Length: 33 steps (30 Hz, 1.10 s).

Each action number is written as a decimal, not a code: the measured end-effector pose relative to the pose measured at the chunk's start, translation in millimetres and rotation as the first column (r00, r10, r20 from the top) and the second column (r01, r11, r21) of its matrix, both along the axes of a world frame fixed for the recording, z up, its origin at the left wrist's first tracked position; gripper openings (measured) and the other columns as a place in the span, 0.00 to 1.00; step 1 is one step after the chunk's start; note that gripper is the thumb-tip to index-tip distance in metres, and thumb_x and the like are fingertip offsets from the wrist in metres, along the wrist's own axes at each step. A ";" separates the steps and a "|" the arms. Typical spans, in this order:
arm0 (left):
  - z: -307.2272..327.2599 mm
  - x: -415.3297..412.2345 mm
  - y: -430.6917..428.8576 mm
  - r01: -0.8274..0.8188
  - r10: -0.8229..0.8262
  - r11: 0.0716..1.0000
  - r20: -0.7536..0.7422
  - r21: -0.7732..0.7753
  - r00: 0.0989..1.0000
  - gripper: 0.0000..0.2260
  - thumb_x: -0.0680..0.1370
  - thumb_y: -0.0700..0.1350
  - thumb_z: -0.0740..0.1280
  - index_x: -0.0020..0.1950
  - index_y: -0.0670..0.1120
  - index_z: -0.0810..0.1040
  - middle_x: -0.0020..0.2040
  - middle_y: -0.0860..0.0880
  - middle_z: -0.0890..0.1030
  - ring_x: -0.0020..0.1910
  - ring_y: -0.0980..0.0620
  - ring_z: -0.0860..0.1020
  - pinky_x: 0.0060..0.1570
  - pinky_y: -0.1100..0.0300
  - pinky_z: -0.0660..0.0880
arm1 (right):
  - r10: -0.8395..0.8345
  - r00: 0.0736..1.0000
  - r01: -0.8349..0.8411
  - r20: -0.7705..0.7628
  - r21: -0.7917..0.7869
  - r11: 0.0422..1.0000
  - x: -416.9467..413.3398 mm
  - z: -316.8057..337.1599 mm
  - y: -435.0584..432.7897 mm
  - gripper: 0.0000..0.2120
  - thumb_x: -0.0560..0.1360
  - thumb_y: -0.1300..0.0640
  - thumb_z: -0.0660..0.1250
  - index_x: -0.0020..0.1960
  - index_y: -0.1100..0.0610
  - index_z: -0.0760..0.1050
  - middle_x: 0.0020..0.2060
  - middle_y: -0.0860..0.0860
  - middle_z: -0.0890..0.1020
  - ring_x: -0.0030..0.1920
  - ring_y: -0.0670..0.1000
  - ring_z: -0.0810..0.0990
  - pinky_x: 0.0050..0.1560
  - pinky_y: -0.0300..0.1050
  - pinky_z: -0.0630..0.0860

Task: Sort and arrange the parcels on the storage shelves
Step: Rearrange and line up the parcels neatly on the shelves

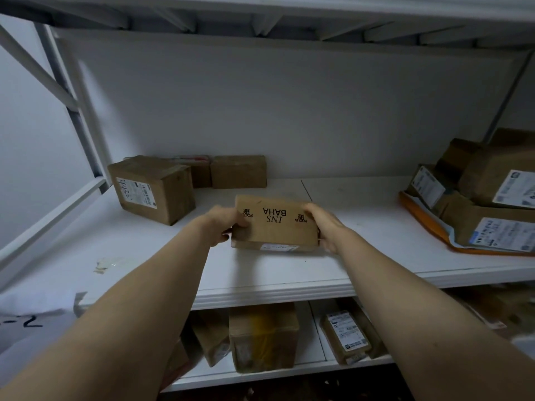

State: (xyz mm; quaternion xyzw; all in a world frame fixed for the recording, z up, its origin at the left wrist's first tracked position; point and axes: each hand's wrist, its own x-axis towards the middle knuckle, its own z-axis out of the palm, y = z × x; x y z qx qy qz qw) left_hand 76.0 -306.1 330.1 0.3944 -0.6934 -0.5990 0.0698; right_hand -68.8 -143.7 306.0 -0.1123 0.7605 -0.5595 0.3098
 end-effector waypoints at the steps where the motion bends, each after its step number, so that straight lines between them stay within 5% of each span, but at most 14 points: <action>1: 2.3 -0.2 0.9 0.019 -0.019 1.000 -0.020 -0.014 1.000 0.16 0.74 0.38 0.69 0.61 0.42 0.74 0.59 0.46 0.77 0.57 0.46 0.74 0.55 0.53 0.69 | -0.041 0.999 0.042 0.034 -0.033 0.999 -3.1 -2.1 -1.5 0.31 0.67 0.33 0.64 0.63 0.51 0.74 0.57 0.52 0.80 0.56 0.56 0.79 0.61 0.55 0.75; 5: 13.3 -3.7 8.1 0.109 -0.112 0.994 -0.204 -0.022 0.973 0.24 0.74 0.35 0.69 0.68 0.46 0.68 0.51 0.49 0.74 0.44 0.54 0.72 0.37 0.67 0.72 | -0.236 0.963 0.248 0.130 -0.082 0.965 -13.6 -5.6 -1.4 0.33 0.76 0.32 0.52 0.71 0.53 0.68 0.63 0.56 0.77 0.60 0.58 0.77 0.62 0.57 0.75; 10: 22.4 -17.9 18.2 0.179 -0.199 0.979 -0.249 -0.099 0.948 0.33 0.68 0.38 0.75 0.68 0.55 0.67 0.63 0.46 0.73 0.57 0.47 0.73 0.60 0.48 0.71 | -0.306 0.925 0.334 0.226 -0.100 0.937 -10.6 -3.8 8.1 0.17 0.81 0.48 0.53 0.55 0.56 0.77 0.47 0.56 0.83 0.46 0.57 0.81 0.47 0.52 0.80; 15: 32.6 -44.1 39.9 0.212 -0.315 0.916 -0.281 -0.341 0.907 0.46 0.65 0.30 0.76 0.76 0.41 0.54 0.63 0.49 0.70 0.58 0.54 0.71 0.50 0.71 0.70 | -0.293 0.945 0.301 0.144 -0.034 0.953 -11.5 5.7 11.3 0.19 0.81 0.43 0.53 0.62 0.55 0.71 0.52 0.56 0.78 0.47 0.57 0.77 0.49 0.50 0.72; 18: 33.1 -56.1 48.3 0.200 -0.359 0.815 -0.202 -0.545 0.911 0.45 0.55 0.41 0.82 0.70 0.41 0.67 0.61 0.46 0.76 0.59 0.48 0.77 0.59 0.58 0.75 | -0.224 0.951 0.251 0.213 -0.111 0.962 -11.1 12.2 17.9 0.24 0.80 0.38 0.54 0.65 0.55 0.70 0.57 0.59 0.78 0.42 0.59 0.78 0.52 0.56 0.76; 20: 29.2 -59.2 52.1 0.195 -0.364 0.710 -0.116 -0.677 0.924 0.44 0.55 0.48 0.80 0.68 0.45 0.70 0.62 0.45 0.73 0.60 0.47 0.73 0.64 0.57 0.71 | -0.210 0.945 0.250 0.252 -0.141 0.958 -15.6 12.4 22.9 0.30 0.75 0.33 0.58 0.65 0.56 0.69 0.59 0.59 0.77 0.43 0.61 0.79 0.49 0.54 0.78; 23: 20.7 -60.7 57.8 0.283 -0.418 0.608 0.003 -0.741 0.908 0.40 0.61 0.40 0.79 0.69 0.51 0.66 0.65 0.43 0.61 0.66 0.44 0.61 0.65 0.62 0.63 | -0.203 0.936 0.243 0.287 -0.112 0.964 -21.3 15.7 29.1 0.47 0.61 0.24 0.65 0.64 0.61 0.69 0.56 0.59 0.79 0.48 0.60 0.80 0.40 0.51 0.80; 26: 13.2 -59.2 63.0 0.412 -0.477 0.569 0.122 -0.711 0.870 0.39 0.60 0.36 0.77 0.66 0.51 0.64 0.68 0.42 0.54 0.70 0.41 0.55 0.69 0.60 0.65 | -0.130 0.932 0.159 0.338 -0.060 0.985 -21.4 22.0 35.7 0.38 0.61 0.29 0.70 0.54 0.61 0.75 0.39 0.58 0.83 0.40 0.56 0.82 0.44 0.50 0.79; 28: 10.7 -57.5 65.3 0.455 -0.494 0.609 0.139 -0.650 0.858 0.38 0.61 0.36 0.77 0.65 0.49 0.63 0.67 0.42 0.55 0.66 0.42 0.60 0.58 0.64 0.73 | -0.096 0.921 0.138 0.377 -0.085 0.987 -16.0 23.9 40.1 0.26 0.66 0.39 0.72 0.53 0.59 0.75 0.36 0.58 0.82 0.37 0.56 0.81 0.39 0.47 0.79; 30: 13.0 -52.5 66.5 0.443 -0.483 0.747 0.053 -0.496 0.874 0.35 0.62 0.41 0.74 0.65 0.47 0.61 0.64 0.42 0.62 0.59 0.45 0.67 0.50 0.61 0.75 | -0.064 0.923 0.136 0.380 -0.165 0.977 -11.7 21.0 41.6 0.19 0.69 0.49 0.71 0.55 0.58 0.73 0.41 0.59 0.81 0.41 0.58 0.80 0.39 0.50 0.80; 33: 22.3 -49.7 62.5 0.273 -0.300 0.948 -0.176 -0.161 0.938 0.28 0.73 0.38 0.63 0.71 0.45 0.57 0.63 0.41 0.70 0.60 0.44 0.72 0.61 0.52 0.72 | -0.044 0.950 0.137 0.311 -0.285 0.949 -9.5 12.8 40.1 0.14 0.71 0.63 0.69 0.57 0.60 0.74 0.46 0.60 0.80 0.47 0.57 0.78 0.50 0.52 0.77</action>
